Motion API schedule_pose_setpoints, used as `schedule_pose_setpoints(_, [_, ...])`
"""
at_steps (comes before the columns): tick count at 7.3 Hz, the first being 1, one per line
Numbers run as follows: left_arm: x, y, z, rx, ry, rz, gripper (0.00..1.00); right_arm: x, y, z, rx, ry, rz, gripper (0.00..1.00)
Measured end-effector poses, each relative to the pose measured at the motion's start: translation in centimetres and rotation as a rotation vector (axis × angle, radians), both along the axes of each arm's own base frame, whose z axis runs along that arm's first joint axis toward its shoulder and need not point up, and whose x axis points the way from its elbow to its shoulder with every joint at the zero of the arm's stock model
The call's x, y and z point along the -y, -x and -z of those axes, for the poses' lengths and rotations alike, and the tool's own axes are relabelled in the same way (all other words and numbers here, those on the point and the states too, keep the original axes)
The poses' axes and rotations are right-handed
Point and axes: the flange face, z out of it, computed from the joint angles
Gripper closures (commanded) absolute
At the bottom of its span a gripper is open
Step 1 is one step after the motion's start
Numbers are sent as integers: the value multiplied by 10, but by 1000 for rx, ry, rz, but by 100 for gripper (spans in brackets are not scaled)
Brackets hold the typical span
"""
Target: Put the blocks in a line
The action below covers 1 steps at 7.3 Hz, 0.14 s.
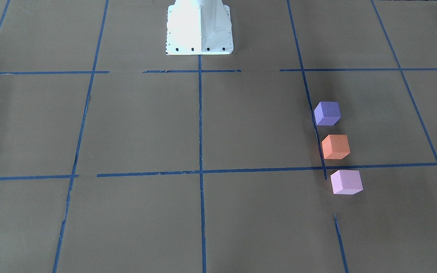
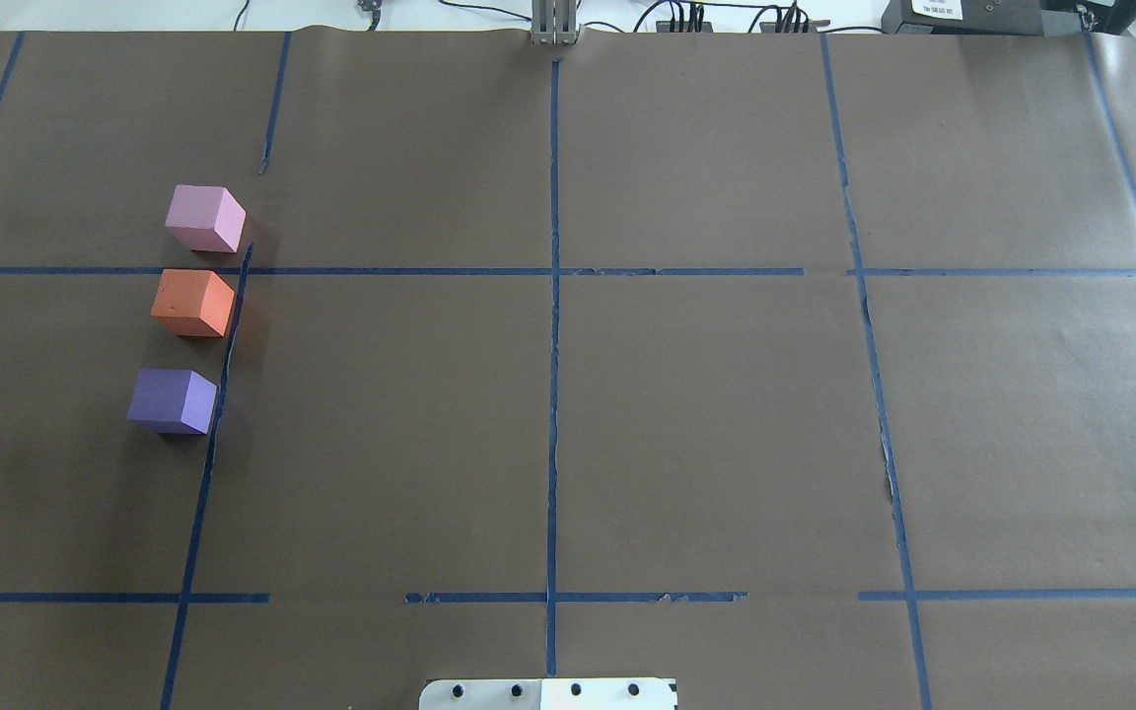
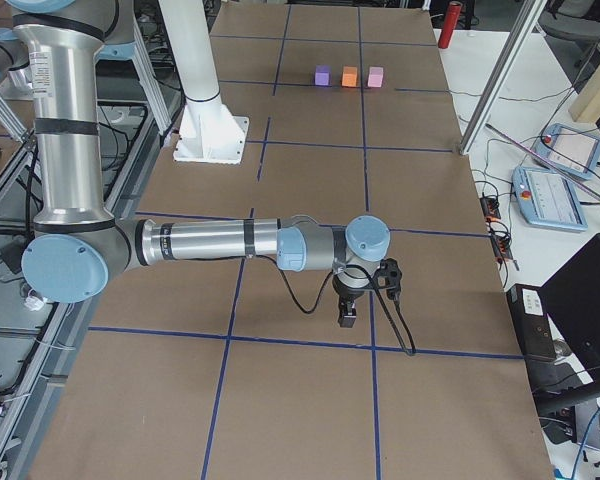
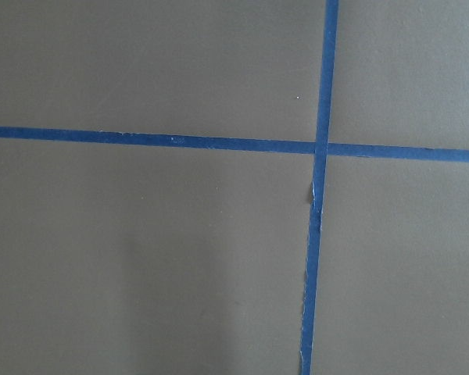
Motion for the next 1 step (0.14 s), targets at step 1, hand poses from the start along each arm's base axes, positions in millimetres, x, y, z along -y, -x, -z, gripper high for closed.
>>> schedule_pose_setpoints(1, [0, 0, 1, 0, -1, 0, 0, 0, 0, 0, 0, 0, 0, 0])
